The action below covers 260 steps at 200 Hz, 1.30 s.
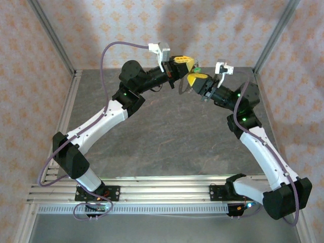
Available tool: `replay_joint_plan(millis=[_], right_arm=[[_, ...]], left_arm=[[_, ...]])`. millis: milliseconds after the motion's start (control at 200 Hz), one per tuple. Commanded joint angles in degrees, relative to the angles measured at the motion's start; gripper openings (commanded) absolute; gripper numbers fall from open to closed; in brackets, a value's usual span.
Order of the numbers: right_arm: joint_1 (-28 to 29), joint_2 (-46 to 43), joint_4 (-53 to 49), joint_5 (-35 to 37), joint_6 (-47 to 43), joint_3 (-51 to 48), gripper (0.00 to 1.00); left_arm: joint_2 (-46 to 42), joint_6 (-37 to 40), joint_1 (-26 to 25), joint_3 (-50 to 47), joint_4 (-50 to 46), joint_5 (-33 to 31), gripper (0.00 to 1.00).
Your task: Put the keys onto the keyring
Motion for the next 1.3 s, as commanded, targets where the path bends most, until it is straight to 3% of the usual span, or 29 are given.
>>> replay_joint_plan(millis=[0,245,455,791,1096,1296], right_arm=[[0.1,-2.8,-2.8,1.6,-3.6,2.3,0.14],[-2.2,-8.7,-4.0,4.3,-3.9,0.6,0.19],[-2.5,-8.9,-2.9,5.3,-3.6,1.9,0.39],[-3.4,-4.4,0.1,4.6,-1.8,5.3,0.45],[-4.6,-2.6,2.6,3.4,0.4,6.0,0.44],[-4.7,-1.3,4.1,0.7,1.8,6.5,0.33]], left_arm=[[0.1,-0.7,-0.4,2.6,2.7,1.4,0.00],[-0.3,-0.6,-0.4,2.3,2.6,1.6,0.00],[-0.7,-0.6,-0.4,2.1,2.6,1.8,0.00],[-1.3,-0.3,-0.4,1.9,2.4,2.3,0.00],[-1.4,-0.5,-0.4,1.9,2.5,2.7,0.00],[-1.5,-0.6,-0.4,1.9,2.4,2.8,0.00]])
